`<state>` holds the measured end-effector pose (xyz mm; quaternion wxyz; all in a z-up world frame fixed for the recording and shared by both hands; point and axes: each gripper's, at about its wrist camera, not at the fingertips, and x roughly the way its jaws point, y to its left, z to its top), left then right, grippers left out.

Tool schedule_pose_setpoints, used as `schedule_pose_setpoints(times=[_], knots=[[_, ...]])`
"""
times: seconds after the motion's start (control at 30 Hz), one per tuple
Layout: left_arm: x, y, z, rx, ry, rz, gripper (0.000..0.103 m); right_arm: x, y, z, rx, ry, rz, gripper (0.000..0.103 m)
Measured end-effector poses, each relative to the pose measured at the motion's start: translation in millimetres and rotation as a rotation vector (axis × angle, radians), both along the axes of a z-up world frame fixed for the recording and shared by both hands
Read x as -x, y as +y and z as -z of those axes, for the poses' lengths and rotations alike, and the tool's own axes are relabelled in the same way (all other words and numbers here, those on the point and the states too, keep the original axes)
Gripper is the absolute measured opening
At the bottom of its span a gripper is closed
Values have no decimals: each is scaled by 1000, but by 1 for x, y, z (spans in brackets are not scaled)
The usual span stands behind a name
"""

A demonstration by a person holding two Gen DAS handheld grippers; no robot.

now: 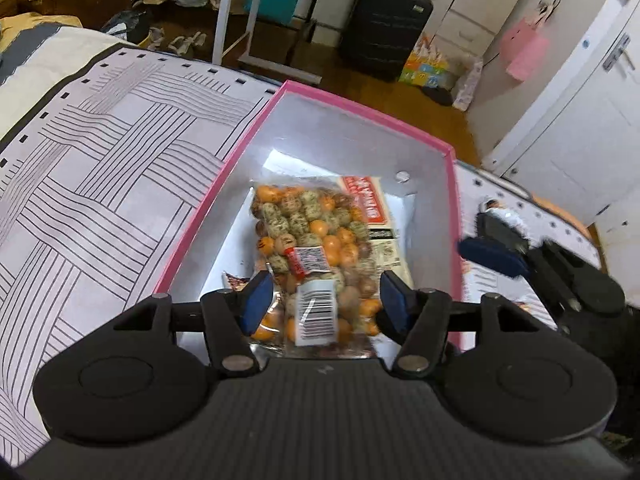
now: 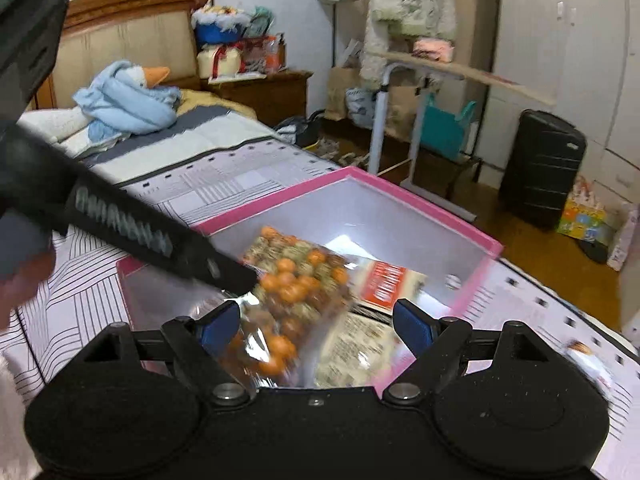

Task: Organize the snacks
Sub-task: 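Carry the second peanut bag with the left tool into the pink box and release, then grasp a white wafer bar with the left tool while the right tool grasps another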

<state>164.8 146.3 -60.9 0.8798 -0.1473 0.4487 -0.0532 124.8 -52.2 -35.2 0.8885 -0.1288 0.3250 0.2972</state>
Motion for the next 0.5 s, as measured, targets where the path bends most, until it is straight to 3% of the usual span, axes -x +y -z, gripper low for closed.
schedule_pose_setpoints(times=[0.2, 0.3, 0.37, 0.5], knots=[[30, -23, -40, -46, -90, 75, 56, 37, -65, -36, -61, -73, 101, 87], [41, -41, -57, -45, -126, 128, 55, 41, -101, -46, -170, 26, 84, 87], [47, -57, -62, -51, -132, 153, 55, 50, -129, -44, -231, 34, 129, 87], [50, -96, -58, -77, -121, 216, 55, 67, -159, -24, -158, 14, 223, 87]])
